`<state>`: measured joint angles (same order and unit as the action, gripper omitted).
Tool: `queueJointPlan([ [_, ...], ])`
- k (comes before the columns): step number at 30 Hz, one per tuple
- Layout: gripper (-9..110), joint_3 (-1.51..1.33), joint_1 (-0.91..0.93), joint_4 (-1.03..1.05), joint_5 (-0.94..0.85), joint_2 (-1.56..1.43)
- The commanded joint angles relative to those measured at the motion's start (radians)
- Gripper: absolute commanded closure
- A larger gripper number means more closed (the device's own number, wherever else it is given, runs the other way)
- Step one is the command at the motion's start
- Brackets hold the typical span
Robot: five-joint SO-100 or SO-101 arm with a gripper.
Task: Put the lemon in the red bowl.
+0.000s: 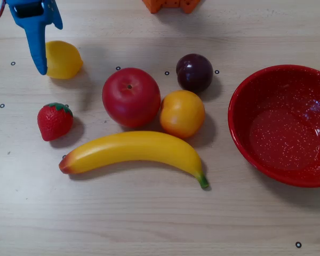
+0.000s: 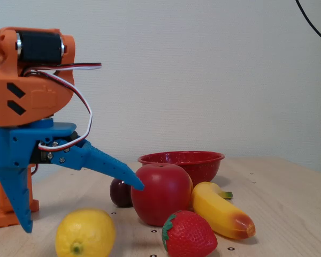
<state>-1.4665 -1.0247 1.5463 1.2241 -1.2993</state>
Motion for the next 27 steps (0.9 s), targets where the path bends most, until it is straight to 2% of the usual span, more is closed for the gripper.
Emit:
queueJointPlan([
  [1,37,0.038,-0.011,-0.023,0.023,-0.04],
  [27,38,-0.021,0.067,-0.15,-0.008,0.061],
])
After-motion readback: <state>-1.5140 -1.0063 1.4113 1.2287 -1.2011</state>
